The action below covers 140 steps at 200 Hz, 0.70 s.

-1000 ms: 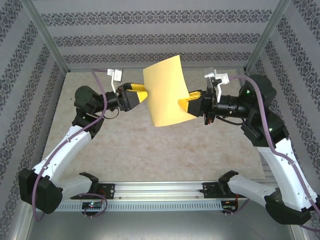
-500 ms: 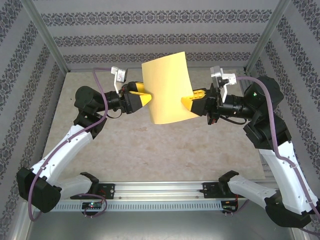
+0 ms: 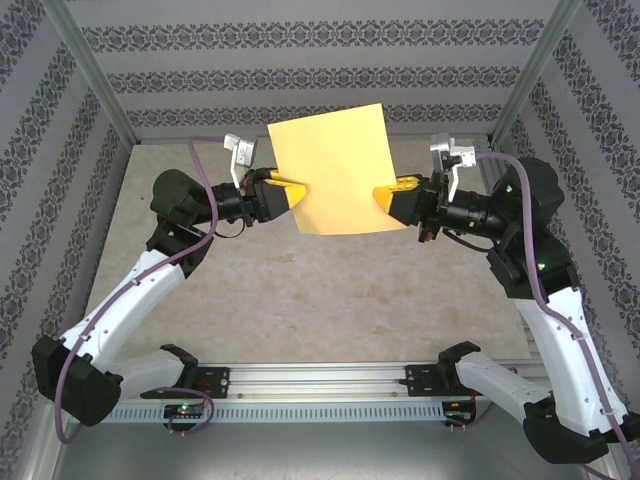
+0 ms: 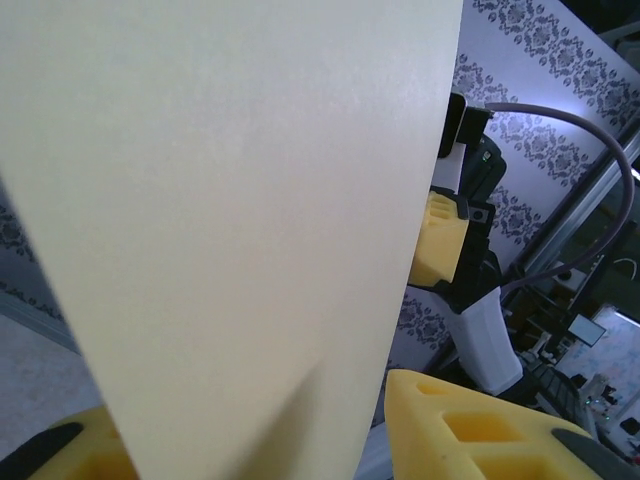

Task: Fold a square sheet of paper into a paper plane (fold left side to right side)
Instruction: Place a square sheet of paper at the center of the table.

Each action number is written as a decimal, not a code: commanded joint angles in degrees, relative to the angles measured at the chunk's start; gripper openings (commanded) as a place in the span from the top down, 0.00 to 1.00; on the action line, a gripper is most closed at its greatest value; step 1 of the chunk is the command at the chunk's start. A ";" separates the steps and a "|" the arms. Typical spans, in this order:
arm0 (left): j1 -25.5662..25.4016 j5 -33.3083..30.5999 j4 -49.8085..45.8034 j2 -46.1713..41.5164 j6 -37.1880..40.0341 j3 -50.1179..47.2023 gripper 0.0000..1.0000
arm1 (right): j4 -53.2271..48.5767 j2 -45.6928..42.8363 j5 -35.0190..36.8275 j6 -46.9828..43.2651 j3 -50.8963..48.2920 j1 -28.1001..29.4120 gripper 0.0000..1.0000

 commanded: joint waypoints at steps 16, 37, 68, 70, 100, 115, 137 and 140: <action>-0.68 -1.95 -8.22 -1.16 5.92 2.18 0.68 | -1.33 -0.73 2.68 -1.18 -1.55 -1.93 1.00; -0.62 -3.56 -13.56 -0.82 8.85 2.66 0.82 | -1.92 -0.91 4.26 -1.41 -3.05 -2.76 1.00; -0.63 -7.65 -23.32 0.56 12.99 3.41 0.97 | -2.17 -0.38 7.74 -1.84 -8.73 -2.89 0.98; -0.62 -7.86 -23.94 0.70 13.16 3.41 0.98 | -2.09 -0.34 7.98 -1.81 -9.26 -2.94 0.97; -0.63 -12.58 -35.56 3.28 17.22 4.45 1.00 | 0.97 -0.22 13.00 -0.70 -18.92 -3.08 0.73; -0.54 -16.08 -43.62 5.27 20.40 5.16 1.00 | 1.18 0.11 16.53 -0.66 -23.47 -3.89 0.61; -0.55 -18.86 -50.80 9.05 22.66 4.99 1.00 | 0.31 1.37 21.05 -0.39 -28.08 -6.30 0.38; -0.55 -19.04 -51.32 9.63 22.75 4.75 1.00 | 0.17 1.53 21.76 -0.33 -28.59 -6.67 0.34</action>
